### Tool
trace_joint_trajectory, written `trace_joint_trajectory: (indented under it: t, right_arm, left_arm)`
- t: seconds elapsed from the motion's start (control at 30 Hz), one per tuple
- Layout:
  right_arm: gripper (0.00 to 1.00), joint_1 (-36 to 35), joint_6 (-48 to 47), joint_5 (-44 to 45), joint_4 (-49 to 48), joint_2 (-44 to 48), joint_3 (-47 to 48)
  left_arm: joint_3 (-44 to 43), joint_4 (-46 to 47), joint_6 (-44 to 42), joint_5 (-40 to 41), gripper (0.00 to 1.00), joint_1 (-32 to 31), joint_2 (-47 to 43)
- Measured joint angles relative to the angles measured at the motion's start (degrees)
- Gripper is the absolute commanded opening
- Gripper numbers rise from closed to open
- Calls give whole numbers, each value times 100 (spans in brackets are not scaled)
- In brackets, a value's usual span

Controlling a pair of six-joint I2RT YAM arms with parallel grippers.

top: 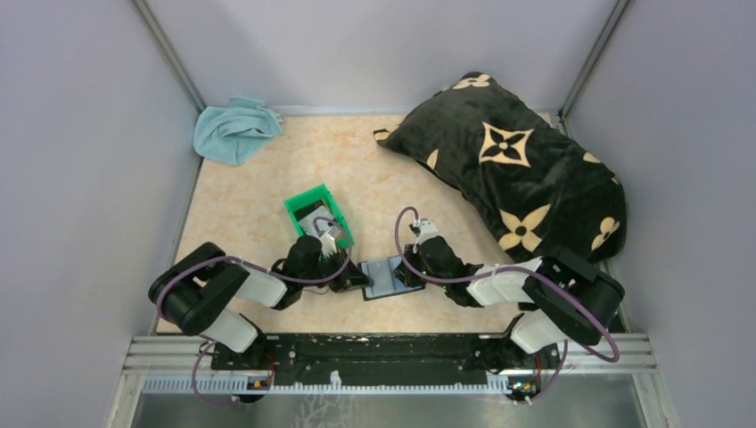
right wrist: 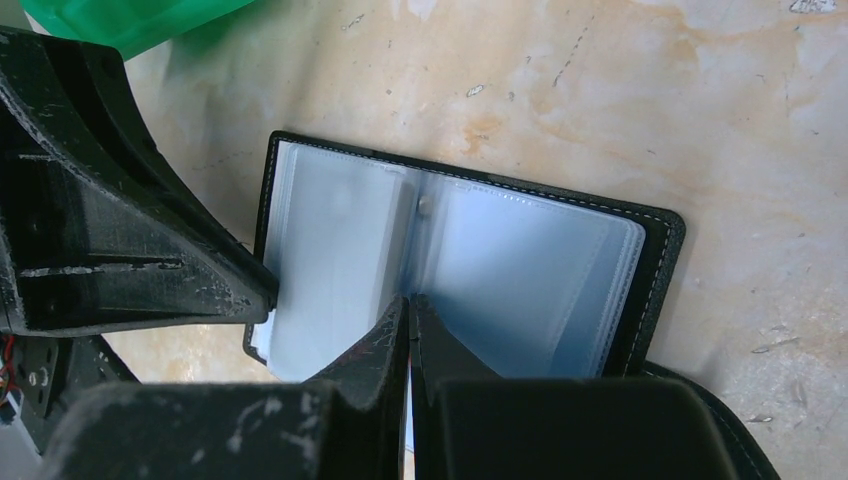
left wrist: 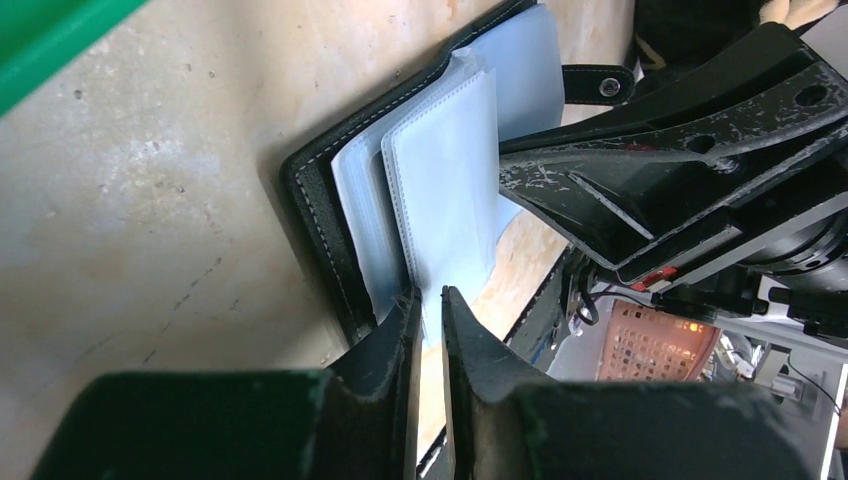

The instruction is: Take the credit cards out of the card holder

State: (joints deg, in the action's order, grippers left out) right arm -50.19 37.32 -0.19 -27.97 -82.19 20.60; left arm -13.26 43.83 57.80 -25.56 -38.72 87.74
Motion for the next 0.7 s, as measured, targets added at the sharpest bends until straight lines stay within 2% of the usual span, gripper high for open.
trace_joint_trajectory:
  t: [0.7]
  right_arm:
    - [0, -7, 44, -68, -127, -48, -37]
  left_arm:
    - [-195, 535, 155, -7, 19, 0, 24]
